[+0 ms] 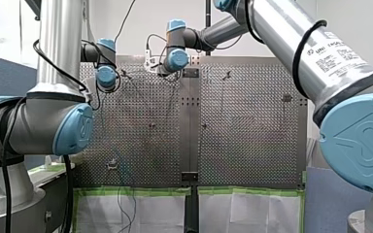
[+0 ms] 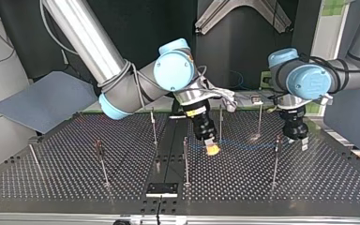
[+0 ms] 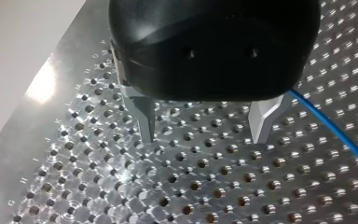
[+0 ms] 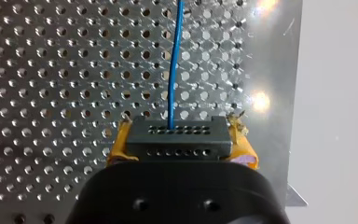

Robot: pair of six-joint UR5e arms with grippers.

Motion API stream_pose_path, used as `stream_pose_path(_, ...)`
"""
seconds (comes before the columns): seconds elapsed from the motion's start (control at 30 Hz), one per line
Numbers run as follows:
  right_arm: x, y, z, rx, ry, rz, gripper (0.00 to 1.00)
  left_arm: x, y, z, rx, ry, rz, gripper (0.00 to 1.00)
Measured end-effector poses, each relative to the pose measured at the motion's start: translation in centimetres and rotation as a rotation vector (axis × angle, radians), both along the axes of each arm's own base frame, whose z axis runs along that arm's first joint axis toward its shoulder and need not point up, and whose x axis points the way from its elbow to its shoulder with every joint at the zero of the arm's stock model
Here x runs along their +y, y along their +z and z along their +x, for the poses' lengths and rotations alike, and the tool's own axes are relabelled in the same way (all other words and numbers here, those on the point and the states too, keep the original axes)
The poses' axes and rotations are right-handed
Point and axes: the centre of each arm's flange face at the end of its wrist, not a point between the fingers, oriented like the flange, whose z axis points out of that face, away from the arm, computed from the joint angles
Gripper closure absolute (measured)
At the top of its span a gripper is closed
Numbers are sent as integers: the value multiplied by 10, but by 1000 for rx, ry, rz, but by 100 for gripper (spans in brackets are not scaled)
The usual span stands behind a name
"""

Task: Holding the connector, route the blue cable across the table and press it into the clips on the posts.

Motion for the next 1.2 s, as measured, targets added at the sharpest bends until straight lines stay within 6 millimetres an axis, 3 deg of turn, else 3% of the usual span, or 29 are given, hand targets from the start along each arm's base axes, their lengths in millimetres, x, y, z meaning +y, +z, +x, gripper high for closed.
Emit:
stream_pose_path(0.27,-1,2,-3,2,-58,-1,100,-13,-5,-39,65,-59,-57,0)
stream_pose_path(0.43,1,2,-2,3,-68,0,100,-19,3,-57,76,-88,-84,0)
stream_pose_path(1.2,7,0,1,4,-49,7,100,-44,48,-99,-9,-216,-37,0)
